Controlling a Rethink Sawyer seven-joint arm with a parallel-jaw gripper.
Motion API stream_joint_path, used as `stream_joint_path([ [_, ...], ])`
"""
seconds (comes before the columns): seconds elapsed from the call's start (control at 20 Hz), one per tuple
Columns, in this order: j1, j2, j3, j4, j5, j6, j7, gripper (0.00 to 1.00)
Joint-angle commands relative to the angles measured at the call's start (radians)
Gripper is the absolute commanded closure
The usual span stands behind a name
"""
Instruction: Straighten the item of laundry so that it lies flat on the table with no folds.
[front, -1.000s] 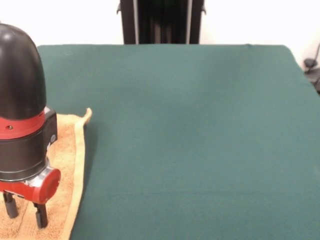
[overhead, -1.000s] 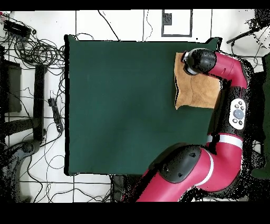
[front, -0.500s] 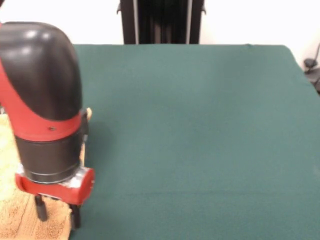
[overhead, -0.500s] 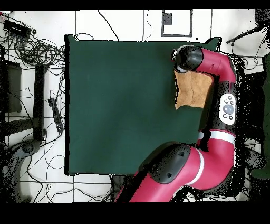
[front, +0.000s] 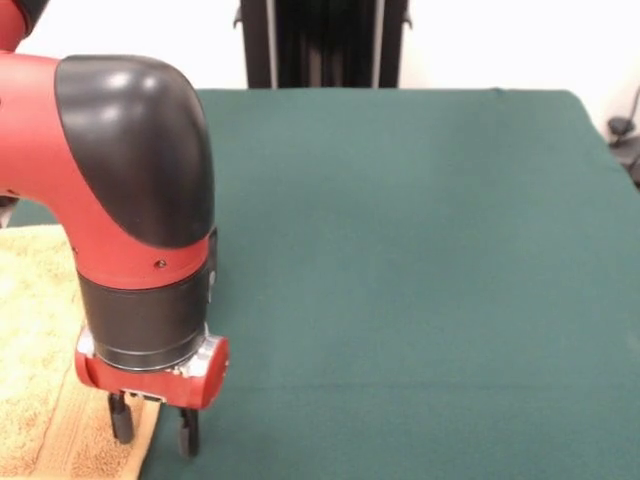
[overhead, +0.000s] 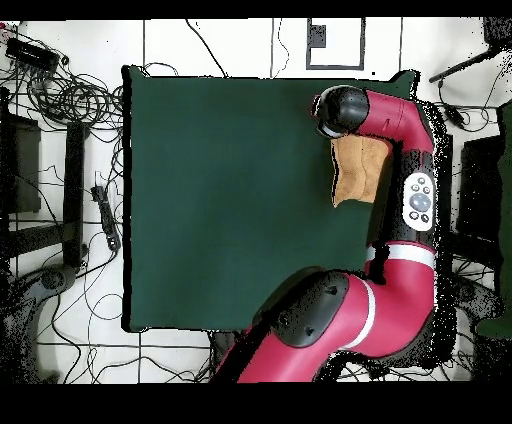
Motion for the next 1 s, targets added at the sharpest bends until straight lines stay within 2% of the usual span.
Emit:
stream_joint_path([
  [0.05, 0.055, -0.06, -0.077, 0.137, -0.036, 0.092, -0.045, 0.0],
  [0.6, 0.051, -0.089, -0.09, 0.162, 0.023, 0.118, -0.019, 0.0],
  [0.85, 0.04, -0.044, -0.115, 0.128, 0.001, 0.157, -0.059, 0.0],
  [1.0, 0.033, -0.017, -0.122, 0.123, -0.005, 0.117, -0.058, 0.0],
])
